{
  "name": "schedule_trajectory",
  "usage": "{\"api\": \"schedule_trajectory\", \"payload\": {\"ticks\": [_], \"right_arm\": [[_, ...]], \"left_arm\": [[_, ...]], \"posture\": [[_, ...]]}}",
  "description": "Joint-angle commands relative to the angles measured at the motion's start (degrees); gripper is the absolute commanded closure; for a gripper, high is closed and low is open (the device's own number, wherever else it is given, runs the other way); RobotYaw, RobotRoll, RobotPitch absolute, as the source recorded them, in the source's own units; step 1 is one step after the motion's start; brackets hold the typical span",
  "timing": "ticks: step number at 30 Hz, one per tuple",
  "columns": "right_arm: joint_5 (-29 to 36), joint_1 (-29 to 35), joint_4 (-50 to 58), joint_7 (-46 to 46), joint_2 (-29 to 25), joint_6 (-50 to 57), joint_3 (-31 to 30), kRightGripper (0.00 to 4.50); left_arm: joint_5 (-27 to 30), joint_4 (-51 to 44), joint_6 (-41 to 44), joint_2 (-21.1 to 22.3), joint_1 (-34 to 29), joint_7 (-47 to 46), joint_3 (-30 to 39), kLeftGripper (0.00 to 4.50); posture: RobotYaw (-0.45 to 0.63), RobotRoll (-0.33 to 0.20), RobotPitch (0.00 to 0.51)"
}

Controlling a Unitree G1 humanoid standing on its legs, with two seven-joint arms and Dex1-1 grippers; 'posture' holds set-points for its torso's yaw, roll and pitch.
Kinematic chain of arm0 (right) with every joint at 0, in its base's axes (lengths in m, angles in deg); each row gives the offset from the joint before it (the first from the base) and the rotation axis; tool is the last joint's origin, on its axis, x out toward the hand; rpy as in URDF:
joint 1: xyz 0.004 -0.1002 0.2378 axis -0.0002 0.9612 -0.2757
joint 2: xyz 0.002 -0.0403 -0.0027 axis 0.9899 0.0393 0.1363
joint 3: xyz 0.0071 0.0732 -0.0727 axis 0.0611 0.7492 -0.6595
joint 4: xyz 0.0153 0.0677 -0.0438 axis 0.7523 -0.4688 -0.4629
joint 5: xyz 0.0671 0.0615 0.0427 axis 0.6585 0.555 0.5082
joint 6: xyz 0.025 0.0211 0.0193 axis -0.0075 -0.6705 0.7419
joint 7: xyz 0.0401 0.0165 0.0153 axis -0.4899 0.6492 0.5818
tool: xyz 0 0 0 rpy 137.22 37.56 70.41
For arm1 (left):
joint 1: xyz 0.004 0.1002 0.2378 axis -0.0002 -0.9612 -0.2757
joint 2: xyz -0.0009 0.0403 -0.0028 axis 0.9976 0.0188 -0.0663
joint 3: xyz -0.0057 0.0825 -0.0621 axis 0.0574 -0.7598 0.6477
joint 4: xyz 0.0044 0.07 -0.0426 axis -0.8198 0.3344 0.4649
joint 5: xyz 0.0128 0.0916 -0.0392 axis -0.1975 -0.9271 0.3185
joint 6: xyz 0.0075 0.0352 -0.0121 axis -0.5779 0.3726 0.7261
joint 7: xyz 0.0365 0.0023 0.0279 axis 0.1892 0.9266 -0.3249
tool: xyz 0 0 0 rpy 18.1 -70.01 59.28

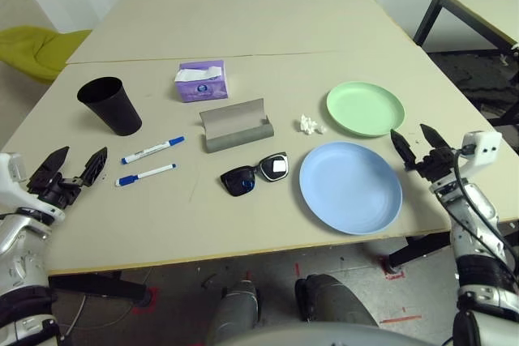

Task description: Organize and tidy the items on the table.

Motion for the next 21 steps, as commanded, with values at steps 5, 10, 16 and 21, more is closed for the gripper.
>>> {"api": "schedule_trajectory", "payload": {"ticks": [5, 10, 16, 21], "right_arm": [[1.15, 1.29, 1.34, -0.04, -0.73, 1.55, 0.4, 0.05], [1.25, 0.68, -0.47, -0.67, -2.05, 1.51, 0.88, 0.05], [1.53, -0.35, -2.81, -0.98, -4.41, 0.58, 2.03, 0.05], [1.56, -1.29, -4.12, -1.35, -5.64, 0.58, 2.31, 0.05]], "left_arm": [[-1.31, -0.62, 0.85, -0.92, 1.16, 0.39, -3.08, 0.0], [-0.94, -2.34, 1.09, -1.62, 0.37, -0.2, -3.05, 0.0], [-0.45, -2.99, 0.82, -2.59, -0.68, -0.96, -2.72, 0.0], [-0.1, -3.45, 0.61, -3.46, -0.76, -1.49, -2.57, 0.0]], "posture": [[-0.09, 0.0, 0.116], [-0.08, 0.0, 0.113], [-0.09, 0.0, 0.107], [-0.08, 0.0, 0.11]]}}
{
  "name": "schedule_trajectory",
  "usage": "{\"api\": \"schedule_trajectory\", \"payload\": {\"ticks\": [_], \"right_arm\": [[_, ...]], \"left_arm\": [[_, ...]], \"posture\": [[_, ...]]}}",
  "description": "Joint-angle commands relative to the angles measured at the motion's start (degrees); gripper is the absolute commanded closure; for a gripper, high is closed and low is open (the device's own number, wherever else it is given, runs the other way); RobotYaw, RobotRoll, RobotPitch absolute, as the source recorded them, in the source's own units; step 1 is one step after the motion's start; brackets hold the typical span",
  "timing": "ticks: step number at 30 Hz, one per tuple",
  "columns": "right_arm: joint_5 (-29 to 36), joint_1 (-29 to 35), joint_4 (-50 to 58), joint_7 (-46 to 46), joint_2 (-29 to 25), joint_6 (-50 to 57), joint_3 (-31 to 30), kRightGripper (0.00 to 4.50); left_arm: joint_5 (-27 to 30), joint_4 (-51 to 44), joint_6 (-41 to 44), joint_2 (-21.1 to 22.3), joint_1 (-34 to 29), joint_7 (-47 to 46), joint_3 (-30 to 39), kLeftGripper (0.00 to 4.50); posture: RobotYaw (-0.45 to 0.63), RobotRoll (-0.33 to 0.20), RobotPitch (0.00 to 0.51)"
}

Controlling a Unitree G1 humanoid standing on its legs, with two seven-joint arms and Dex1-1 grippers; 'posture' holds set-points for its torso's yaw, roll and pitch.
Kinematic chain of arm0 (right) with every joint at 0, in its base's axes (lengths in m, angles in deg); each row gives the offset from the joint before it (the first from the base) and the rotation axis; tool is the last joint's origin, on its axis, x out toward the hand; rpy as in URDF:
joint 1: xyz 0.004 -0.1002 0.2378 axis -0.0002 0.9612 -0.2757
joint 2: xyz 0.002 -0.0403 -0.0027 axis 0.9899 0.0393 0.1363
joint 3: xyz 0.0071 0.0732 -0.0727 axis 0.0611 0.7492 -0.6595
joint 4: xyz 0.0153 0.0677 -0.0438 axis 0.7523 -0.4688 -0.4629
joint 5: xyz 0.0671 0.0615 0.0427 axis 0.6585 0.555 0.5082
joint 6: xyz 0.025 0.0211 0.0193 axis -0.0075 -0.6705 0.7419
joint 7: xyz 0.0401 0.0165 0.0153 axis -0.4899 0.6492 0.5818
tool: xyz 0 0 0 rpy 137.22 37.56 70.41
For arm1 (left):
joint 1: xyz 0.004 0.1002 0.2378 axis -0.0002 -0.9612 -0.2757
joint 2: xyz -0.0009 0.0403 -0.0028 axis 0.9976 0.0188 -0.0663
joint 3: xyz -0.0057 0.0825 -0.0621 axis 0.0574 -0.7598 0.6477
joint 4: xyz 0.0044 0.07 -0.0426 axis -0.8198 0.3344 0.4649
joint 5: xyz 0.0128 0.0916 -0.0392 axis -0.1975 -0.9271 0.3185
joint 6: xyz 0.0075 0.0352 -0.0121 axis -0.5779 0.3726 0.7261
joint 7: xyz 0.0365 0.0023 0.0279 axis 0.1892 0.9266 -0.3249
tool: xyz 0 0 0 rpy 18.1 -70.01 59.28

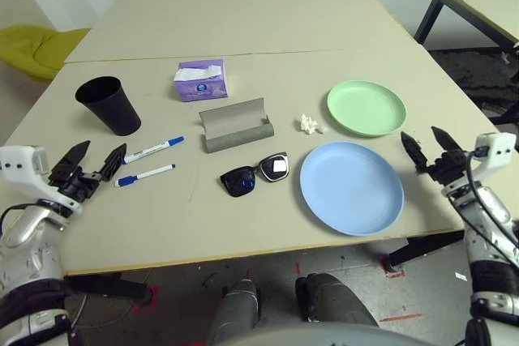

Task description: Organize and tidy the items on the table.

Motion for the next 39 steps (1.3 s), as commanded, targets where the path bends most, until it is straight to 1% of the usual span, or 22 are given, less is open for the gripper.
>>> {"api": "schedule_trajectory", "payload": {"ticks": [1, 5, 7, 9, 11, 14, 17, 19, 22, 24, 28, 33, 36, 39], "right_arm": [[0.08, -0.75, -2.06, -1.04, -0.85, -0.45, 0.14, 0.05], [-0.08, -1.53, -3.47, -0.97, -0.73, -0.62, 0.28, 0.05], [-0.38, -1.62, -3.85, -0.83, -0.57, -0.54, 0.0, 0.05], [-0.52, -1.7, -3.93, -0.62, -0.46, -0.42, -0.11, 0.05], [-0.69, -1.62, -3.67, 0.36, -0.32, -0.11, 0.08, 0.05], [-0.36, -1.4, -2.54, 1.21, -0.31, 0.86, 0.19, 0.05], [-1.62, -1.09, -0.37, 3.75, -0.94, 2.06, -0.16, 0.05], [-2.23, -0.75, 1.54, 5.86, -1.81, 5.08, -0.19, 0.05], [-2.71, 1.29, 8.47, 8.72, -4.41, 13.03, -0.11, 0.05], [-0.66, 3.82, 15.29, 8.38, -7.52, 20.93, 0.2, 0.05], [6.97, 9.29, 29.16, 4.12, -15.65, 35.71, 2.94, 0.05], [19.13, 13.6, 39.82, 0.09, -25.84, 56.38, 6.62, 0.05], [26.14, 13.03, 43.42, 0.18, -30.78, 69.24, 6.68, 0.05], [28.89, 11.27, 44.86, 1.27, -32.44, 76.73, 3.73, 0.05]], "left_arm": [[-0.06, -0.38, -0.31, -0.79, -0.74, -0.24, 0.49, 0.0], [0.9, -0.6, -0.44, -0.4, -0.8, 1.47, 0.92, 0.0], [3.16, -3.2, 1.04, -0.31, -0.76, 4.72, 0.63, 0.0], [6.0, -7.61, 4.25, 0.17, -1.11, 9.36, -0.79, 0.0], [7.47, -11.82, 7.56, 1.55, -1.89, 14.91, -3.36, 0.0], [7.69, -16.3, 10.76, 3.56, -2.72, 22.61, -7.93, 0.0], [7.3, -19.99, 12.54, 5.62, -2.81, 30.77, -13.36, 0.0], [6.43, -20.93, 12.29, 6.68, -2.27, 35.27, -16.32, 0.0], [5.48, -21.06, 11.37, 7.23, -0.63, 39.13, -19.1, 0.0], [4.8, -20.24, 10.52, 7.32, 0.61, 41.08, -20.11, 0.0], [3.49, -17.41, 8.42, 7.23, 3.22, 44.15, -21.06, 0.0], [1.88, -14.2, 5.46, 7.11, 5.48, 46.99, -21.9, 0.0], [1.34, -12.82, 4.28, 6.68, 6.36, 47.5, -22.03, 0.0], [1.03, -12.57, 3.15, 6.2, 6.41, 47.45, -22.14, 0.0]], "posture": [[-0.08, 0.0, 0.108], [-0.08, 0.0, 0.11], [-0.08, 0.0, 0.111], [-0.09, 0.0, 0.111], [-0.09, 0.0, 0.111], [-0.1, 0.0, 0.111], [-0.12, 0.0, 0.107], [-0.13, 0.0, 0.105], [-0.16, 0.0, 0.104], [-0.18, 0.0, 0.104], [-0.2, 0.0, 0.111], [-0.22, 0.0, 0.115], [-0.22, 0.0, 0.114], [-0.21, 0.0, 0.112]]}}
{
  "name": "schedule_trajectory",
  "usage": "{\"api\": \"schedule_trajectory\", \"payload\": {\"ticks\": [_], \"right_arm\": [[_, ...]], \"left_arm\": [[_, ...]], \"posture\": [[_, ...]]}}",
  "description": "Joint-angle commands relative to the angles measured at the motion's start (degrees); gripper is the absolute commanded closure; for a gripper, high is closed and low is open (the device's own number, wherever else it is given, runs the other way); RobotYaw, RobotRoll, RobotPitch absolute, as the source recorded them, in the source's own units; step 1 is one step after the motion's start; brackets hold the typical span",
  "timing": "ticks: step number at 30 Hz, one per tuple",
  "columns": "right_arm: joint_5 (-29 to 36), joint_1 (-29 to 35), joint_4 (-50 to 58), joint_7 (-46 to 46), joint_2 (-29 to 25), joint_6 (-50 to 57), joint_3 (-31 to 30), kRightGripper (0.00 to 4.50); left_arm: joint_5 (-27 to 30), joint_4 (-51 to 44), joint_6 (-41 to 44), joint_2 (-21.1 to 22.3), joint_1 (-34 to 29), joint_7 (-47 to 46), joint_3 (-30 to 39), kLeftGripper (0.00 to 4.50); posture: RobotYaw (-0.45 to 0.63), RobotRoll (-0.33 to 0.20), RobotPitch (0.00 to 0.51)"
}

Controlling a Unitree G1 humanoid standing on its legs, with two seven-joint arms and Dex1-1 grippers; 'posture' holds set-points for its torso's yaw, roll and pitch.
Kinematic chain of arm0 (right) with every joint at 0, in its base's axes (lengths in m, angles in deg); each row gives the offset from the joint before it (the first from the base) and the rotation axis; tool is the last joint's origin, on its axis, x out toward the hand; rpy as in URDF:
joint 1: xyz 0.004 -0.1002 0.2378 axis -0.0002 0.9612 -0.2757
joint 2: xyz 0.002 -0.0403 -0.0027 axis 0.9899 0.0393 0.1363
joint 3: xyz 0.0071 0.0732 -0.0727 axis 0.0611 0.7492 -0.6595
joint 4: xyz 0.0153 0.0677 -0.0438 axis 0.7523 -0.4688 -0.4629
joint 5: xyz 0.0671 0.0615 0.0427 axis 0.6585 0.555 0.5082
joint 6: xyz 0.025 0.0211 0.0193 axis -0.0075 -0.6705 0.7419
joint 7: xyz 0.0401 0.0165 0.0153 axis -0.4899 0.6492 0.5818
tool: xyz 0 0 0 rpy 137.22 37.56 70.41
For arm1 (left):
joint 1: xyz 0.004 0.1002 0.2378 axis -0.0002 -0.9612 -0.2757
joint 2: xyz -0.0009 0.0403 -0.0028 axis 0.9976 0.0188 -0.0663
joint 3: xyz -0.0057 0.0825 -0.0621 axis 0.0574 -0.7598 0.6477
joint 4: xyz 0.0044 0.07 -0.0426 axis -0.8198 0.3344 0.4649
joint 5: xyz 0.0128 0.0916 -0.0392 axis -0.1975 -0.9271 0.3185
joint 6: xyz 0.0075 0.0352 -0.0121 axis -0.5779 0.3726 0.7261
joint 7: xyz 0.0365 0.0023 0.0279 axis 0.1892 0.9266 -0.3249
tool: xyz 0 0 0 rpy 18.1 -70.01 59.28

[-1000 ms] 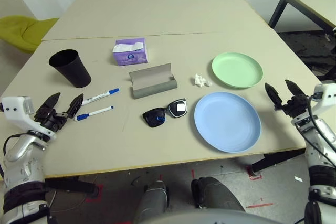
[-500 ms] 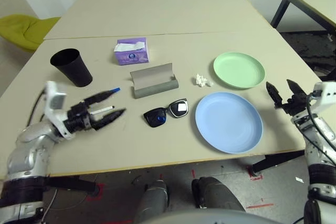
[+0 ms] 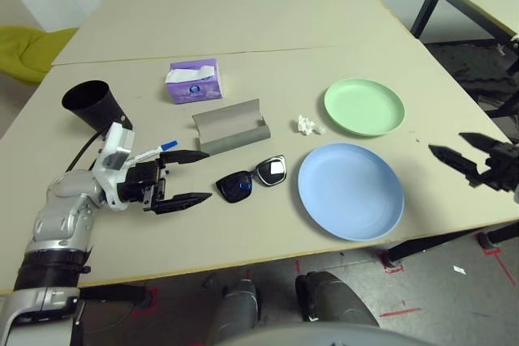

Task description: Organize and tidy the items on the table.

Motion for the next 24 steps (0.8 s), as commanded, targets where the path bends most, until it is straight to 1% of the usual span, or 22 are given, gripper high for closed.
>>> {"api": "schedule_trajectory", "payload": {"ticks": [1, 3, 8, 13, 18, 24], "right_arm": [[3.15, -1.88, 1.92, 1.53, -0.84, 8.15, -3.6, 0.05], [2.62, -2.72, 1.36, 2.64, -0.13, 10.14, -5.41, 0.05], [3.64, -3.32, 1.58, 3.78, 2.09, 16.25, -8.5, 0.05], [1.56, -4.14, 0.73, 5.09, 2.74, 17.64, -11.4, 0.05], [0.85, -6.29, -0.26, 5.85, 3.99, 18.92, -12.82, 0.05], [2.65, -8.0, 1.57, 5.66, 6.35, 23.01, -13.18, 0.05]], "left_arm": [[-1.29, 0.51, -1.72, -0.48, -0.16, 0.49, -0.74, 0.0], [-1.4, 0.2, -2.21, -0.73, -0.61, 0.22, -0.65, 0.0], [-1.21, -0.32, -3.15, -1.06, -2.23, -0.83, 0.1, 0.0], [-0.86, -2.44, -3.38, -1.35, -3.89, -1.61, 0.08, 0.0], [-0.81, -3.47, -3.62, -1.56, -4.54, -2.09, 0.0, 0.0], [-1.07, -3.81, -4.07, -2.28, -4.3, -2.52, -0.57, 0.0]], "posture": [[-0.21, 0.0, 0.112], [-0.2, 0.0, 0.111], [-0.19, 0.0, 0.113], [-0.18, 0.0, 0.111], [-0.18, 0.0, 0.108], [-0.18, 0.0, 0.11]]}}
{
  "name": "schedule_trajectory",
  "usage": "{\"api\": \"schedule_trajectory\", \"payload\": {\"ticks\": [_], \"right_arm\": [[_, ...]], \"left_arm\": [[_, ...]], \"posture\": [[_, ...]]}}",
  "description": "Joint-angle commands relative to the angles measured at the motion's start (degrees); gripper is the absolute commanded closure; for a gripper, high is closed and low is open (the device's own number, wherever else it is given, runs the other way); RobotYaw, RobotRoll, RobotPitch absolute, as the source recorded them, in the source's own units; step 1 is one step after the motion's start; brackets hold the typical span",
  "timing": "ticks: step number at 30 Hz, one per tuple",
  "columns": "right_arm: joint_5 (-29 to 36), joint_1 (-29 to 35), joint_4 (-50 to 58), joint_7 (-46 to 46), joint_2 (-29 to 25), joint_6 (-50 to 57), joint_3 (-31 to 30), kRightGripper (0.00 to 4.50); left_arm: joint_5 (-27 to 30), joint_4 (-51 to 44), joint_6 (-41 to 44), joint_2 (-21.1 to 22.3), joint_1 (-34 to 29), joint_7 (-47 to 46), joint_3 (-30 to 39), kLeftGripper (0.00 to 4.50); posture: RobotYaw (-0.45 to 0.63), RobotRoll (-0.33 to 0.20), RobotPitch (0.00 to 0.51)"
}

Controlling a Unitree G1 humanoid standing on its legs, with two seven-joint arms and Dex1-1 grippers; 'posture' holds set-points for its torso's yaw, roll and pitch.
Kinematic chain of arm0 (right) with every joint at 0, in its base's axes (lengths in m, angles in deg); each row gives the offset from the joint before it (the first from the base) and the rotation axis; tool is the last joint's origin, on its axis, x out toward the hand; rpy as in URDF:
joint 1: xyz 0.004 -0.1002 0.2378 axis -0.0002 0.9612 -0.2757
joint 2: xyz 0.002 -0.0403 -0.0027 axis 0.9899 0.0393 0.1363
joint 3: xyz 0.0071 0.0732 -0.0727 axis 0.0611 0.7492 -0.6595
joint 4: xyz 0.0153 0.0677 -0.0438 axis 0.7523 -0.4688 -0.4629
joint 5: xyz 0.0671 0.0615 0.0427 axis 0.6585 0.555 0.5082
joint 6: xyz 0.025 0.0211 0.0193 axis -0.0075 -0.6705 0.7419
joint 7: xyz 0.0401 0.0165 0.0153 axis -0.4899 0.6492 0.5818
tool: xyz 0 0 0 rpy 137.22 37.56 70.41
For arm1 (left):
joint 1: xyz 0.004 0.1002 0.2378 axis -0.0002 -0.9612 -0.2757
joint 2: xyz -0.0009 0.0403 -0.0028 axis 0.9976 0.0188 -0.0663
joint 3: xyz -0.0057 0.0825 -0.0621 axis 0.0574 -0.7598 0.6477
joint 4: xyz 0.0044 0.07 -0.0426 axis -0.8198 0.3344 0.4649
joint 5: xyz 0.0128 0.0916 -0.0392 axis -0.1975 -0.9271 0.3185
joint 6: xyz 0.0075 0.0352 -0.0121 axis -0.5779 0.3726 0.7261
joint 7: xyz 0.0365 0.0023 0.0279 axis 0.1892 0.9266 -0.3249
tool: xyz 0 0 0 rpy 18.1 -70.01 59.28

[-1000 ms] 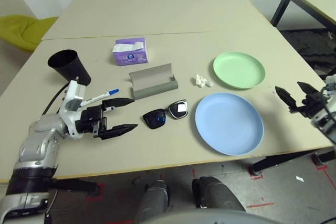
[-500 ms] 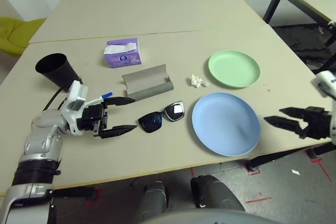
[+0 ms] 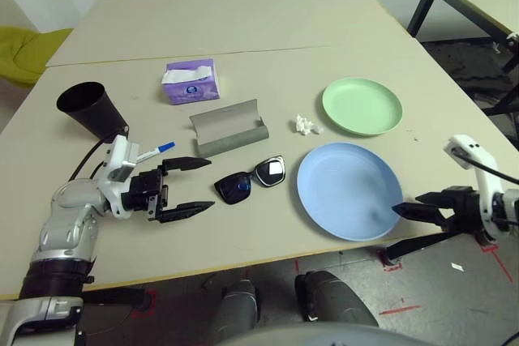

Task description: Organize and tidy the items on the table.

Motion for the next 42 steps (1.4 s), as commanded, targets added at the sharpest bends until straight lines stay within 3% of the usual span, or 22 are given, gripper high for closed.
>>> {"api": "schedule_trajectory", "payload": {"ticks": [1, 8, 21, 27, 31, 36, 39, 42], "right_arm": [[1.07, -0.44, 1.75, 0.12, 0.87, 2.86, -0.3, 0.05], [1.21, -1.98, 2.66, -0.05, 2.31, 6.0, -0.25, 0.05], [1.65, -3.62, 3.23, -0.69, 3.38, 8.02, -0.77, 4.47], [0.27, -3.64, 2.32, 0.3, 4.16, 7.29, 0.6, 4.47], [0.93, -8.14, -1.48, 1.15, 5.08, 8.51, 2.55, 4.47], [3.96, -19.87, -12.54, 2.29, 3.38, 8.6, 1.75, 4.47], [1.18, -32.18, -24.4, 4.47, 5.01, 8.6, 0.89, 4.47], [-3.15, -40.46, -33.25, 6.58, 6.88, 8.02, 0.21, 4.47]], "left_arm": [[-0.62, -0.75, -0.73, -0.48, -0.15, -0.16, -0.65, 0.0], [-1.15, -0.92, -1.59, -1.56, -0.18, -0.6, -1.35, 0.0], [-0.83, -2.25, -2.7, -2.58, -0.34, -2.21, -1.16, 0.0], [-0.82, -2.72, -2.87, -2.73, -0.55, -2.86, -1.15, 0.0], [-1.02, -2.59, -3.07, -2.92, -0.79, -2.93, -1.47, 0.0], [-1.18, -2.47, -3.2, -3.37, -0.71, -3.05, -2.27, 0.0], [-1.22, -2.13, -3.39, -3.56, -0.5, -3.25, -2.53, 0.0], [-1.02, -1.95, -3.26, -3.64, -0.37, -3.91, -2.27, 0.0]], "posture": [[-0.19, 0.0, 0.109], [-0.18, 0.0, 0.108], [-0.16, 0.0, 0.111], [-0.16, 0.0, 0.116], [-0.16, 0.0, 0.124], [-0.17, 0.0, 0.133], [-0.17, 0.0, 0.137], [-0.16, 0.0, 0.139]]}}
